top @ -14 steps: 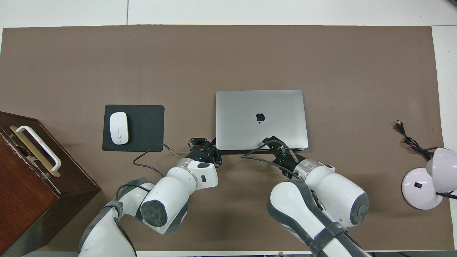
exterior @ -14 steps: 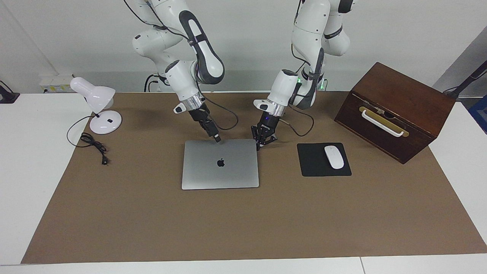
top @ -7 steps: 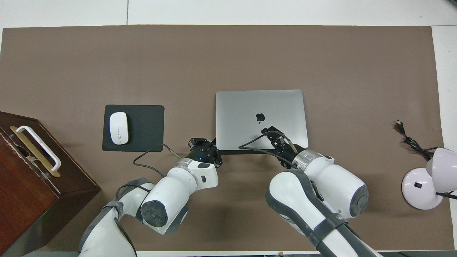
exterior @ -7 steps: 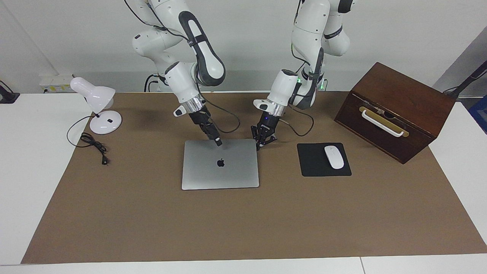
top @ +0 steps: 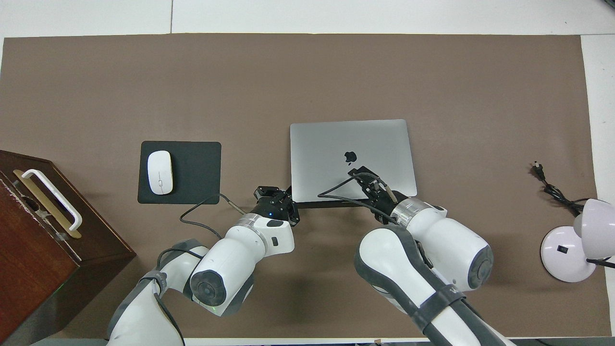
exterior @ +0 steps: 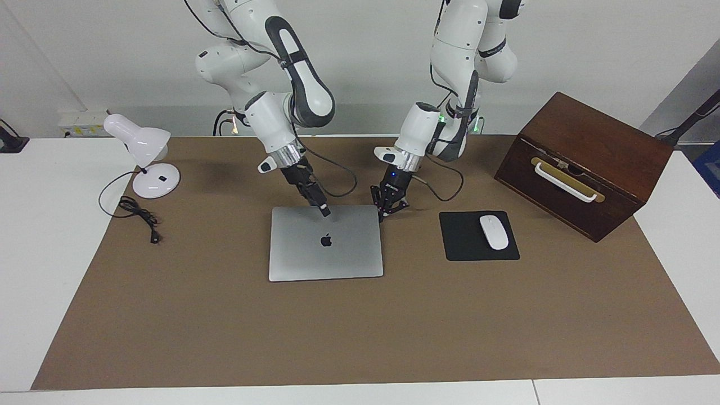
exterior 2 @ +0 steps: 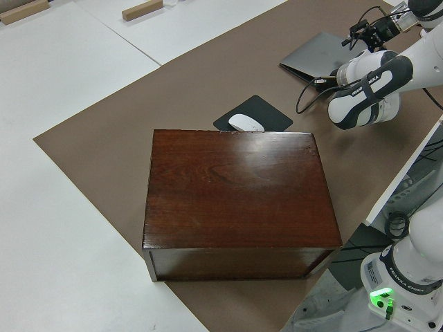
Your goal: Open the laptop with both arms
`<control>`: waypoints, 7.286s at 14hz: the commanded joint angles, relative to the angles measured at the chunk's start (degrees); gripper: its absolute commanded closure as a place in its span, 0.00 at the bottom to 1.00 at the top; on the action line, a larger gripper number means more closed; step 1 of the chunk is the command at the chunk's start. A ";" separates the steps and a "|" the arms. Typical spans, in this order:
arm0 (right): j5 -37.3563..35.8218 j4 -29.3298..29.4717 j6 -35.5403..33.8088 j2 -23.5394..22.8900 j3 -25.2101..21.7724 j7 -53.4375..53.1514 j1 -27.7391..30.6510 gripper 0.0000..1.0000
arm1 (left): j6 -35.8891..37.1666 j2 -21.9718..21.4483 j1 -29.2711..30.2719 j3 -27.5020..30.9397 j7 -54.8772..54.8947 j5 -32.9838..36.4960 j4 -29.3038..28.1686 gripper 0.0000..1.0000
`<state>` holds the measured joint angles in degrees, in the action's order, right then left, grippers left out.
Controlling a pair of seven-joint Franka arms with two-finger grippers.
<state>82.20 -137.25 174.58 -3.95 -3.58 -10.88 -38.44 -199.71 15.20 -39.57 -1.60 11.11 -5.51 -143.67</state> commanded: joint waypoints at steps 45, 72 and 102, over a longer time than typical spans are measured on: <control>-49.67 47.60 -39.77 -10.23 -0.55 22.30 28.30 0.00 | -1.03 2.65 -2.88 0.11 -0.04 -0.12 2.25 1.00; -85.01 28.43 -71.38 16.17 0.42 6.57 37.47 0.00 | -0.41 -3.95 3.17 -0.68 -3.71 -0.56 -0.73 1.00; -84.13 43.82 -87.74 10.90 0.59 5.87 37.74 0.00 | 63.11 -16.86 14.34 -0.51 -6.55 -5.04 25.27 1.00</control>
<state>-1.48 -94.66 88.05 7.63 -3.33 -6.12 -1.08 -142.15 -0.18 -27.24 -1.55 3.44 -8.96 -120.52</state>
